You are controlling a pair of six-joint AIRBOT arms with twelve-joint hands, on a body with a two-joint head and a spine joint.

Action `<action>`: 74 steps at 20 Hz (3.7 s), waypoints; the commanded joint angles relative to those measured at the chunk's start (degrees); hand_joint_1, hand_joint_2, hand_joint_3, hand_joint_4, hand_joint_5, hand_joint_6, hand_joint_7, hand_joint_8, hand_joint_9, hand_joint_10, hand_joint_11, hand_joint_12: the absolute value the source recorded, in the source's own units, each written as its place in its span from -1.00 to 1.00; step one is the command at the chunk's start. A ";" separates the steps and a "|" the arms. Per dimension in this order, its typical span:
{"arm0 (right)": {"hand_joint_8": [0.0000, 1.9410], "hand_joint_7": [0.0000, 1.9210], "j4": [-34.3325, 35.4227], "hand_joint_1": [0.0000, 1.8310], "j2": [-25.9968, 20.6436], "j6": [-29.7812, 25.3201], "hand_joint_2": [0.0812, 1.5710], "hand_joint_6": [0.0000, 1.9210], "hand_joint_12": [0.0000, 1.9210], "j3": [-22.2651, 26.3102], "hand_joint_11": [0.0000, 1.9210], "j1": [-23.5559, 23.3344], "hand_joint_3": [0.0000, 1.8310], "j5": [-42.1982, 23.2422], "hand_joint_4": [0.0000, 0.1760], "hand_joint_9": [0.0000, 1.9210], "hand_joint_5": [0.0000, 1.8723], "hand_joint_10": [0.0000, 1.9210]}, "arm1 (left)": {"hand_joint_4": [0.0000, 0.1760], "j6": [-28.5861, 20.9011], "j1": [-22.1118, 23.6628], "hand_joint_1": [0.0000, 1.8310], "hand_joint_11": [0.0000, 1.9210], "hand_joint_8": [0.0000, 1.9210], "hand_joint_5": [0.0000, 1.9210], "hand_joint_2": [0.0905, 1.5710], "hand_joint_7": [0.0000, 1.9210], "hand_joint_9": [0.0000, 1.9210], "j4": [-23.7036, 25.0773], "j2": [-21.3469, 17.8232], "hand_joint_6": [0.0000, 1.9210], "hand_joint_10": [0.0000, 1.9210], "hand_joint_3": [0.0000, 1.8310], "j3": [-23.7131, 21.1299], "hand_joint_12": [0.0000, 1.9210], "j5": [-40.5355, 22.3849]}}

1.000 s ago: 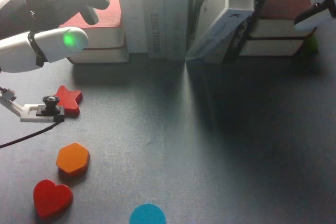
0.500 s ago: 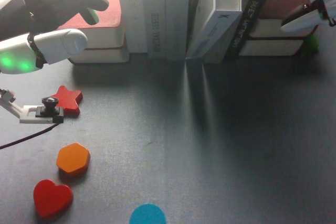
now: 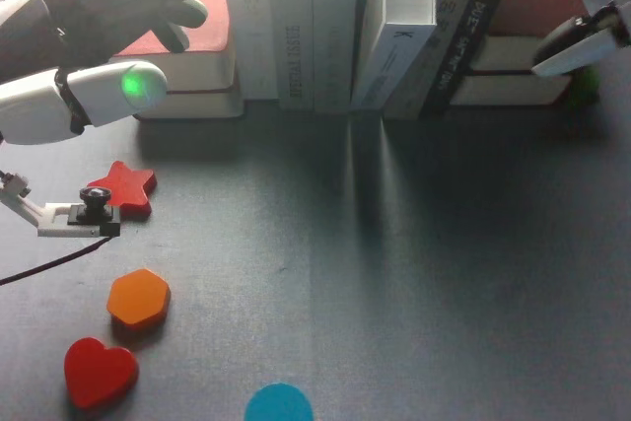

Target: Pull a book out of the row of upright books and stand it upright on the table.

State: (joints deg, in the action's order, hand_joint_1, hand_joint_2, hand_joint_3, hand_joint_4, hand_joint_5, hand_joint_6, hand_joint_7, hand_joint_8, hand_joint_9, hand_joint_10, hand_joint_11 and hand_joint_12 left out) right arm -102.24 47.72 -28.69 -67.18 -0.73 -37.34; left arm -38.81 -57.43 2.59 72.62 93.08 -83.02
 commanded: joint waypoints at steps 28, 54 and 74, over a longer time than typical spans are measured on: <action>-1.00 -1.00 -33.43 -0.26 10.05 -16.63 0.07 -1.00 -0.99 -3.65 -0.99 -8.84 -0.97 1.49 0.93 -1.00 -0.88 -1.00 | -0.33 -0.54 1.04 0.13 -0.94 -0.46 -0.38 0.23 -0.75 -0.76 -2.38 -2.27 -0.99 0.14 -1.00 -0.25 0.89 -5.64; 0.20 -0.10 -21.55 0.48 18.35 -15.73 0.48 0.24 0.74 -12.70 -0.52 -2.95 -1.00 1.63 -1.00 -0.20 -0.16 0.52 | -0.72 -0.54 -10.06 0.14 -0.84 -0.98 -0.37 0.20 -0.45 -0.66 -11.32 -9.93 -0.99 -0.02 -1.00 -7.36 0.75 -12.35; 0.23 -0.30 -8.75 0.44 6.43 -14.49 0.57 0.53 0.54 1.40 -0.57 -2.69 -1.00 -13.23 -1.00 -0.38 -0.17 0.57 | -0.08 -0.54 -12.18 0.15 -0.88 -0.98 -0.33 0.14 -0.41 -0.64 -11.64 -9.28 -0.99 -0.01 -1.00 -8.65 0.78 -12.84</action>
State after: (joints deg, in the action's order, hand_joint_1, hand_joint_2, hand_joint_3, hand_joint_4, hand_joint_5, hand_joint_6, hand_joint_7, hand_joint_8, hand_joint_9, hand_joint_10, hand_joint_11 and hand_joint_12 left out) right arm -115.57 54.33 -43.31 -65.78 -2.92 -51.86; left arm -38.72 -69.82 -6.57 63.20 84.44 -89.32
